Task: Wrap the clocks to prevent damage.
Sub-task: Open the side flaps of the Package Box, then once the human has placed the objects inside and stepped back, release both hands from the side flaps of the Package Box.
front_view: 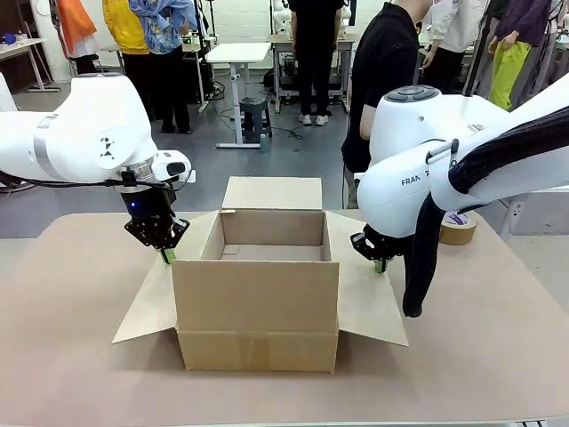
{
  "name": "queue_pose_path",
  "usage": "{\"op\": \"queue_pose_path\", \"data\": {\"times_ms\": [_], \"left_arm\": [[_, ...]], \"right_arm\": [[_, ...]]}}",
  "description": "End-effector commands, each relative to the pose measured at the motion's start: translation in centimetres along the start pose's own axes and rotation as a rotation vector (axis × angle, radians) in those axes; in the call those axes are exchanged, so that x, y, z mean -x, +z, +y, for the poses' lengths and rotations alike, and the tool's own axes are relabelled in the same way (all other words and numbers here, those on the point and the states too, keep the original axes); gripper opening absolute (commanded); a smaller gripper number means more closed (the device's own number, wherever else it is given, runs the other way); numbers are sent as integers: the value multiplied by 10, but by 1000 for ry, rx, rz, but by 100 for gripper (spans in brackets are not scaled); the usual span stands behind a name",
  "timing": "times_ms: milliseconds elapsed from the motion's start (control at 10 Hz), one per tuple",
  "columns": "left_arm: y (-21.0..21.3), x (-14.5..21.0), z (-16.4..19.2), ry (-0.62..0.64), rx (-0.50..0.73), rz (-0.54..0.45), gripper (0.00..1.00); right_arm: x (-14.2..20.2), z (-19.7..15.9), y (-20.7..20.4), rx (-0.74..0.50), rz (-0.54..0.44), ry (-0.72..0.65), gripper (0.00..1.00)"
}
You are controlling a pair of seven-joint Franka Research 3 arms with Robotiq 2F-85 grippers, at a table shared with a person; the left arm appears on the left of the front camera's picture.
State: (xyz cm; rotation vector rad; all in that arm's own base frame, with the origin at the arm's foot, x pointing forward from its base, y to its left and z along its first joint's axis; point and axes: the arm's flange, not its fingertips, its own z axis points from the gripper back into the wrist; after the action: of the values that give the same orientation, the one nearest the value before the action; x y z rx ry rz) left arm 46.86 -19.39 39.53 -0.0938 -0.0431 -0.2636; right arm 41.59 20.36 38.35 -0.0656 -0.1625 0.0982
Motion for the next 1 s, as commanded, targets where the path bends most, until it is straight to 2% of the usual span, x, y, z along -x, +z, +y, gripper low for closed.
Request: {"op": "queue_pose_path", "data": {"times_ms": [0,100,900], "left_arm": [[14,7,0,-21,32,-47,0],[0,0,0,0,0,0,0],[0,0,0,0,0,0,0]], "right_arm": [[1,0,4,-49,-13,0,1],[0,0,0,0,0,0,1],[0,0,0,0,0,0,1]]}}
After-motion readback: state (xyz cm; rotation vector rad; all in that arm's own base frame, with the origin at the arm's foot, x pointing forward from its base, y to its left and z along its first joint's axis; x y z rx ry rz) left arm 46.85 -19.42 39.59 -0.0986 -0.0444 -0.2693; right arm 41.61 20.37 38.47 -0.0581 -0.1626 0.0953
